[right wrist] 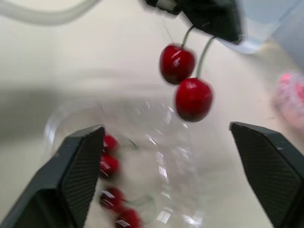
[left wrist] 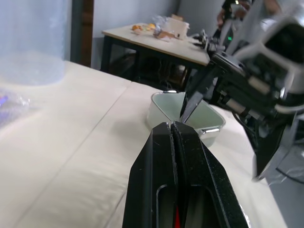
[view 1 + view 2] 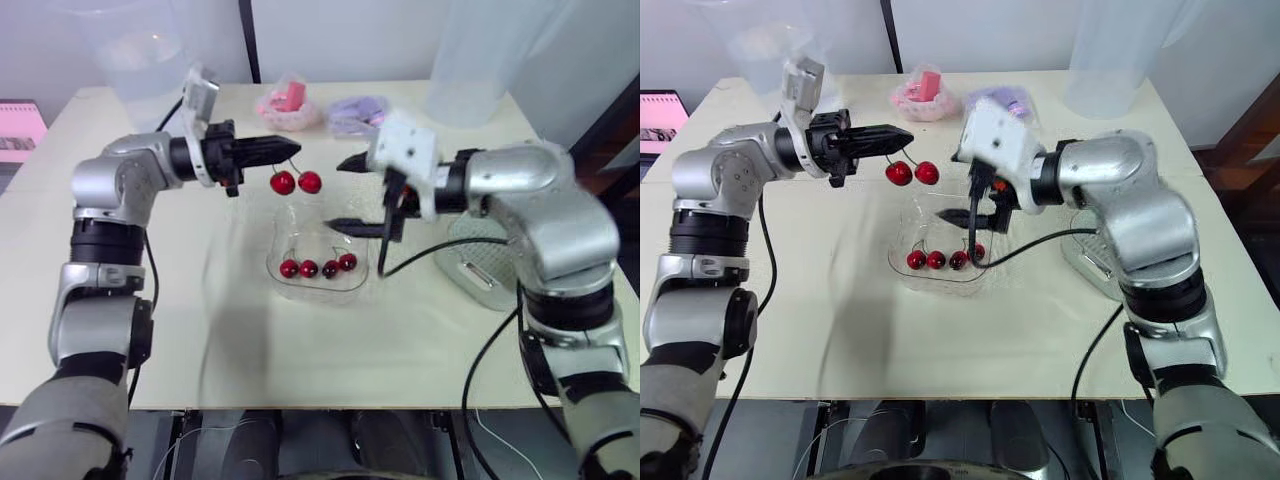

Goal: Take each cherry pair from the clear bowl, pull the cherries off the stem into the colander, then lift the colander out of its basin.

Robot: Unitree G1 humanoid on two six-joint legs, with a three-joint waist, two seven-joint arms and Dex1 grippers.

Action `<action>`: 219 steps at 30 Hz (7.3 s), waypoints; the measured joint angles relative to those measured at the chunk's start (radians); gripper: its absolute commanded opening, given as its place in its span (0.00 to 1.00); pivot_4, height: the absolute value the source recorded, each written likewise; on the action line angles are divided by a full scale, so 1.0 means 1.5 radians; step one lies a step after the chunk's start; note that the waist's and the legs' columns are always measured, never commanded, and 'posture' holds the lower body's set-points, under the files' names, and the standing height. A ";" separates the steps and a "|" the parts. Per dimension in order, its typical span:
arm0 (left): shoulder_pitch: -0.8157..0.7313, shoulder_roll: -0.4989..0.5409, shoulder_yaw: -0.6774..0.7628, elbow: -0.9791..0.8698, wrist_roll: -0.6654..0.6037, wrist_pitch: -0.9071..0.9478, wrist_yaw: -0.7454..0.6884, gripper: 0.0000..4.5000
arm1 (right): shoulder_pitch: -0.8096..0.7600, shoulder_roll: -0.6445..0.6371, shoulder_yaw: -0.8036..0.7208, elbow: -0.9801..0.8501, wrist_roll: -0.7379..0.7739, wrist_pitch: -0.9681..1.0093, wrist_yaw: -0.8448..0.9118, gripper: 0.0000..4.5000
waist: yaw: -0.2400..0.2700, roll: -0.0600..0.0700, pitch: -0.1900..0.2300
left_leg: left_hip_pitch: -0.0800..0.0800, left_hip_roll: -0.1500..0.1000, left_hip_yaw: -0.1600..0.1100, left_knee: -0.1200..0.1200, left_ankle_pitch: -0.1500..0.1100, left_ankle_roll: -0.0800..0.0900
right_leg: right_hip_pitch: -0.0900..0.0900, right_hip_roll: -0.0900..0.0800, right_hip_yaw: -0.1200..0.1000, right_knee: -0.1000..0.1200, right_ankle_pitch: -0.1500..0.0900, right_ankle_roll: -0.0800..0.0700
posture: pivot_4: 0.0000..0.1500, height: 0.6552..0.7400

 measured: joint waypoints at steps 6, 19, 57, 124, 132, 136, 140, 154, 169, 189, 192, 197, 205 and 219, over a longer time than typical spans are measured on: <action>-0.011 -0.001 -0.002 -0.030 -0.001 -0.008 -0.022 0.00 | -0.045 0.039 -0.030 0.041 0.079 0.133 -0.068 0.99 | 0.000 0.000 0.000 | 0.000 0.000 0.000 0.000 0.000 0.000 | 0.000 0.000 0.000 0.000 0.000 0.000 | 1.00 0.94; -0.011 -0.002 -0.004 -0.040 0.003 -0.010 -0.027 0.00 | -0.049 0.043 -0.012 0.120 0.123 0.125 -0.176 0.99 | 0.000 0.000 0.000 | 0.000 0.000 0.000 0.000 0.000 0.001 | 0.000 0.000 0.000 0.000 0.000 0.000 | 1.00 0.94; -0.035 -0.031 -0.009 0.012 0.004 0.012 -0.009 0.00 | -0.020 -0.010 0.020 0.072 0.217 0.088 -0.245 0.18 | 0.000 0.000 0.000 | 0.000 0.000 0.000 0.000 -0.001 0.001 | 0.000 0.000 0.000 0.000 0.000 0.000 | 1.00 0.94; -0.019 -0.023 0.007 -0.016 0.011 -0.031 0.003 0.00 | 0.050 0.226 -0.168 0.035 0.387 0.126 -0.500 0.96 | 0.013 0.000 0.001 | -0.002 0.000 0.001 0.003 -0.003 0.005 | -0.001 0.000 0.000 0.000 0.000 0.000 | 1.00 0.94; -0.014 -0.023 0.007 -0.023 0.002 -0.023 0.004 0.00 | 0.043 0.232 -0.109 0.070 0.367 0.070 -0.502 0.96 | 0.006 0.000 0.001 | -0.002 0.000 0.001 0.003 -0.003 0.005 | -0.001 0.000 0.000 0.000 0.000 0.000 | 1.00 0.94; -0.011 -0.023 0.007 -0.024 0.000 -0.022 0.005 0.00 | 0.043 0.232 -0.095 0.091 0.355 0.039 -0.499 0.91 | 0.001 0.000 0.001 | -0.002 0.000 0.000 0.003 -0.003 0.005 | -0.001 0.000 0.000 0.000 0.000 0.000 | 1.00 0.94; -0.011 -0.023 0.007 -0.024 0.000 -0.022 0.005 0.00 | 0.043 0.232 -0.089 0.103 0.347 0.018 -0.499 0.54 | 0.000 0.000 0.001 | -0.002 0.000 0.000 0.002 -0.003 0.005 | -0.001 0.000 0.000 0.000 0.000 0.000 | 1.00 0.94; -0.011 -0.025 0.007 -0.011 0.000 -0.024 0.010 0.00 | 0.050 0.220 -0.084 0.100 0.347 0.016 -0.499 0.23 | 0.000 0.000 0.001 | -0.002 0.000 0.000 0.002 -0.003 0.005 | -0.001 0.000 0.000 0.000 0.000 0.000 | 1.00 0.94; -0.056 -0.033 0.037 0.024 -0.017 -0.020 0.031 0.00 | 0.103 0.161 -0.009 0.079 0.324 0.033 -0.484 0.23 | -0.001 0.000 0.001 | -0.002 0.000 0.000 0.002 -0.003 0.005 | -0.001 0.000 0.000 0.000 0.000 0.000 | 1.00 0.94; 0.000 -0.016 0.018 0.025 0.035 -0.077 0.021 0.00 | 0.397 -0.304 -0.280 0.043 0.245 -0.084 -0.328 0.23 | 0.018 -0.001 0.001 | -0.002 0.000 0.001 0.003 -0.004 0.006 | 0.001 0.000 0.001 -0.003 0.000 0.000 | 1.00 0.94; -0.001 -0.021 0.016 0.027 0.037 -0.080 0.018 0.00 | 0.461 -0.312 -0.287 0.067 0.217 -0.120 -0.306 0.23 | 0.012 -0.001 0.001 | 0.000 0.000 0.002 0.002 -0.004 0.007 | 0.001 0.001 0.002 -0.002 0.000 0.000 | 1.00 0.94; -0.003 -0.025 0.015 0.044 0.045 -0.090 0.016 0.00 | 0.506 -0.317 -0.262 0.087 0.166 -0.182 -0.295 0.39 | 0.010 -0.001 0.001 | 0.000 0.000 0.002 0.003 -0.004 0.006 | 0.001 0.001 0.002 -0.002 0.000 0.000 | 1.00 0.94; 0.019 -0.020 0.018 0.064 0.057 -0.092 0.025 0.00 | 0.476 -0.312 -0.270 0.108 0.166 -0.191 -0.295 0.91 | 0.016 -0.001 0.001 | 0.000 0.000 0.003 0.003 -0.004 0.006 | 0.001 0.001 0.002 -0.002 0.000 0.000 | 1.00 0.94; 0.276 0.081 0.123 0.097 0.078 -0.085 0.170 0.00 | 0.042 0.010 0.018 -0.028 0.354 0.024 -0.364 0.91 | -0.001 0.001 0.000 | -0.005 0.000 -0.007 0.002 -0.003 0.005 | -0.004 0.002 -0.003 0.001 -0.001 -0.004 | 1.00 0.94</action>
